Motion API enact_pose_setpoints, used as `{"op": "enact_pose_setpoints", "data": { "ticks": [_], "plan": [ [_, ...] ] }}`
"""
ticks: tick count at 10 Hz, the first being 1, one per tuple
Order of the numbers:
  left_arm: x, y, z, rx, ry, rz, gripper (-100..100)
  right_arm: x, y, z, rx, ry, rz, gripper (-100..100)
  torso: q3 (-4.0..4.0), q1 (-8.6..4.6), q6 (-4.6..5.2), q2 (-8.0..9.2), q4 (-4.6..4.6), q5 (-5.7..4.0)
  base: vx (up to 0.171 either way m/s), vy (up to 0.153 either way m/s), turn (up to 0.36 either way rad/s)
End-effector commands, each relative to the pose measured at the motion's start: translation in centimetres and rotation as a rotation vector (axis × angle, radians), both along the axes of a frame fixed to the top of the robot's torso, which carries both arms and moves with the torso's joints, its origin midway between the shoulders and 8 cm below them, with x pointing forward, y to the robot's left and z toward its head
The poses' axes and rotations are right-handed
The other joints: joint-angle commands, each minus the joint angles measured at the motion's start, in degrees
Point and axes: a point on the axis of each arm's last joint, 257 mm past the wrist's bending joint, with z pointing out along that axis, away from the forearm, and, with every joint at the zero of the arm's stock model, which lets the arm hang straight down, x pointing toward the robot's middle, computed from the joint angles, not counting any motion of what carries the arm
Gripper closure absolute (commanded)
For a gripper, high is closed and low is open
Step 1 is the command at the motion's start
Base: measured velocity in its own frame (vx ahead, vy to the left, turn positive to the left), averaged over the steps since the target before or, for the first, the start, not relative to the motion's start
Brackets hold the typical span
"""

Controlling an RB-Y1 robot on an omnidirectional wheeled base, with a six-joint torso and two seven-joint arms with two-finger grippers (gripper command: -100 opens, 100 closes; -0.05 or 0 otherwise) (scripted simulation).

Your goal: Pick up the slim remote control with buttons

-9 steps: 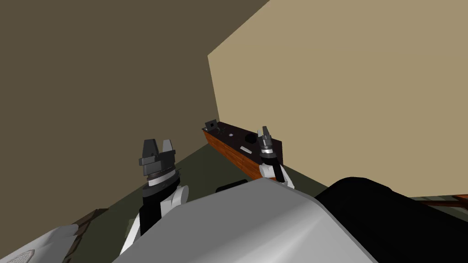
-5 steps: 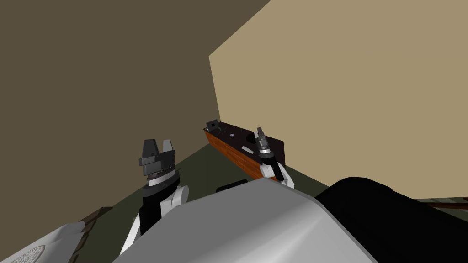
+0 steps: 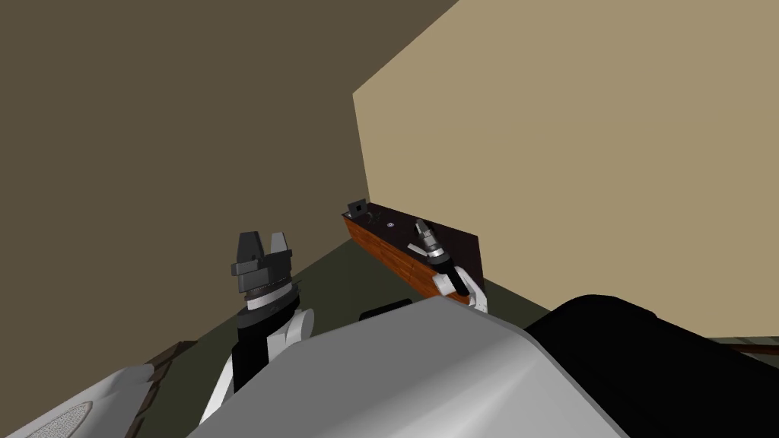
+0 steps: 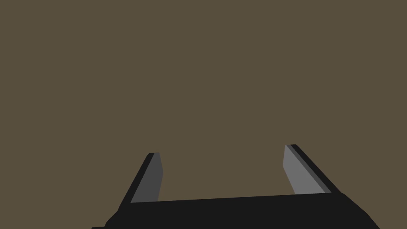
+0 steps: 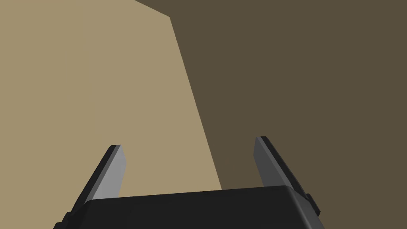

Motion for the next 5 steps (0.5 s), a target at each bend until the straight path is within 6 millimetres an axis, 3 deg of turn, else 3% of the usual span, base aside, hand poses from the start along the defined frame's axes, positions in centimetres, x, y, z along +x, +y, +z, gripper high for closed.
{"op": "enact_pose_setpoints", "data": {
  "ticks": [1, 2, 4, 5],
  "plan": [
    [0.0, 0.0, 0.0, 0.0, 0.0, 0.0, 0, 0.6, 1.1, -1.8, -0.072, 0.035, 0.025, -100, 0.0, 0.0, 0.0, 0.0, 0.0, 0.0, 0.027, 0.087, 0.025],
    [0.0, 0.0, 0.0, 0.0, 0.0, 0.0, 0, 0.6, 1.1, -1.9, -0.078, 0.035, 0.027, -100, -0.01, -0.03, -0.01, -0.02, 0.0, -0.02, 0.025, 0.063, 0.015],
    [0.0, 0.0, 0.0, 0.0, 0.0, 0.0, 0, 1.5, 2.7, -5.0, -0.191, 0.088, 0.067, -100, 0.0, -0.09, -0.01, 0.0, 0.0, -0.03, 0.036, 0.1, 0.047],
    [0.0, 0.0, 0.0, 0.0, 0.0, 0.0, 0, 1.5, 2.5, -5.5, -0.214, 0.099, 0.072, -100, -0.03, 0.04, -0.01, -0.07, -0.01, 0.0, 0.046, 0.11, 0.015]
  ]
}}
